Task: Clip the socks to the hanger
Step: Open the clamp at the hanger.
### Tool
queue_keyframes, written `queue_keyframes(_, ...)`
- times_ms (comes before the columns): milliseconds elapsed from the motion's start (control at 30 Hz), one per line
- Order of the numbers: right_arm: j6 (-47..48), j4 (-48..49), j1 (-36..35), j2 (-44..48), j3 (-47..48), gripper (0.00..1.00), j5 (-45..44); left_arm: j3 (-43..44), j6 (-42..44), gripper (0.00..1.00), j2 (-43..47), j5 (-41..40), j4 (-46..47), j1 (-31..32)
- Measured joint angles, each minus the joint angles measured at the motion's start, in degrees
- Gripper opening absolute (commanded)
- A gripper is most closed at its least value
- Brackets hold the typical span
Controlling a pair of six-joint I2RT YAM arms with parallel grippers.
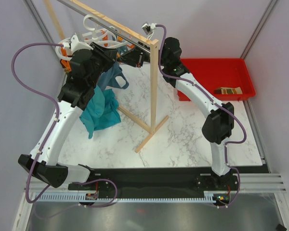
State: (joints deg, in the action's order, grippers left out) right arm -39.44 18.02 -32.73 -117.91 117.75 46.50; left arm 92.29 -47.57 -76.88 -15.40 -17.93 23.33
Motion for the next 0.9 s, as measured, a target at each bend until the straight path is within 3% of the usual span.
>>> queue_keyframes(167, -0.1, 0.1, 0.0, 0.0, 0.0, 0.36, 0.0, 0.0, 0.0, 0.02, 0.0, 0.1, 0.0, 0.0)
queue_keyframes(233, -0.3, 0.1, 0.0, 0.0, 0.0, 0.48, 0.1, 0.0, 0.0, 0.02, 0.0, 0.4, 0.3, -0.1)
queue_keyframes(533, -0.9, 0.2, 0.0, 0.0, 0.3, 0.52, 0.2, 0.0, 0.0, 0.02, 0.0, 0.6, 0.9, -0.1)
queue_keyframes(567, -1.0, 0.2, 0.0, 0.0, 0.5, 0.51, 0.2, -0.1, 0.0, 0.02, 0.0, 0.7, 1.0, -0.1)
queue_keyframes(733, -1.9, 0.4, 0.0, -0.1, 1.4, 0.24, 0.2, -1.1, -0.1, 0.02, 0.2, 1.0, 2.9, -0.1)
queue_keyframes(800, -2.6, 0.5, 0.3, -0.5, 1.6, 0.08, 0.2, -1.3, -0.1, 0.02, 0.4, 1.4, 3.2, -0.1)
queue_keyframes(867, -3.4, 0.9, 0.4, -0.8, 1.8, 0.05, 0.7, -1.5, -0.1, 0.02, 0.5, 1.6, 3.3, -0.1)
queue_keyframes(900, -3.8, 0.9, 0.4, -1.0, 2.0, 0.08, 0.8, -1.5, -0.1, 0.02, 0.5, 1.6, 3.4, -0.1)
